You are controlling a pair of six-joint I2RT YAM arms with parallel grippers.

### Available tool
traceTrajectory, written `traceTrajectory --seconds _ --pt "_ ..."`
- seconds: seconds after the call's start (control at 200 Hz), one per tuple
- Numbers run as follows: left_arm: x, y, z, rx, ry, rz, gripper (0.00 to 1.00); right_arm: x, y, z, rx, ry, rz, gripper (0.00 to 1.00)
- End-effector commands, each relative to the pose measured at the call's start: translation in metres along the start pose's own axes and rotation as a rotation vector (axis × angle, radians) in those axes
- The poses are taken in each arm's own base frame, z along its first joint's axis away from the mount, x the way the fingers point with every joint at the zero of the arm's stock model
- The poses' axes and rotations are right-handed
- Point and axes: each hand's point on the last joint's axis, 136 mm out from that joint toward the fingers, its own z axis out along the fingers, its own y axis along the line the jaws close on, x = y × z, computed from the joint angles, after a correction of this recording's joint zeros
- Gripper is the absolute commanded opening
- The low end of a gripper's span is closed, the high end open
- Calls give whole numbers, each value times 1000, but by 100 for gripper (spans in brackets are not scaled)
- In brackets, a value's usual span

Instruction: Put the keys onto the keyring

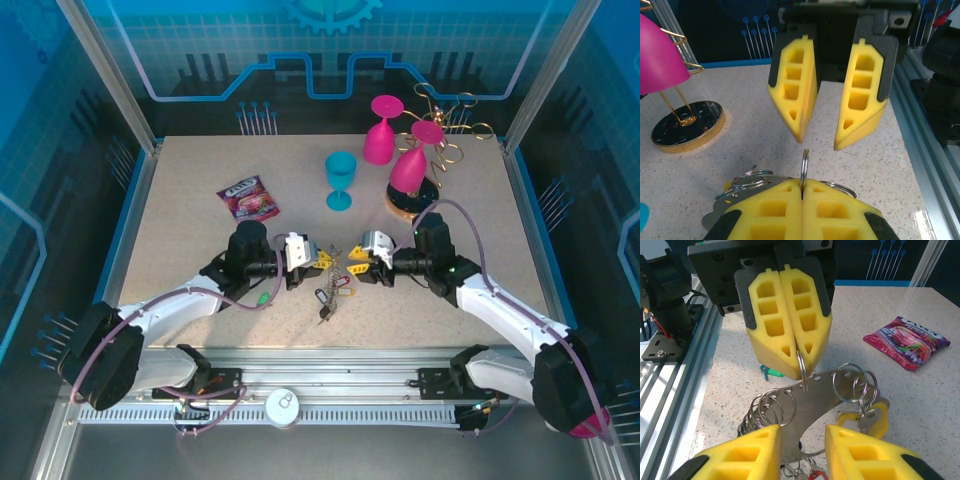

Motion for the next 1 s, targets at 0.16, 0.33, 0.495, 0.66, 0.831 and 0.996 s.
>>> traceTrajectory --seconds 0.16,0.33,0.495,0.66,0.831,0.996 --pt "-21 -10 1 69 -108 22 0 -32 -5 1 -4 -170 -46 24" --pt "-21 -10 1 73 -112 20 0 -35 -2 5 -43 -190 -52 22" --pt "-22 -11 1 72 -113 22 0 -37 0 8 -69 -199 -54 20" --pt "-21 -10 1 68 -112 24 0 -38 3 10 -91 -205 -58 20" --pt "-19 -7 1 49 -103 36 0 -25 -14 6 51 -160 -92 21" --pt "-20 -6 1 42 -105 46 0 -18 -10 -1 50 -140 -96 23"
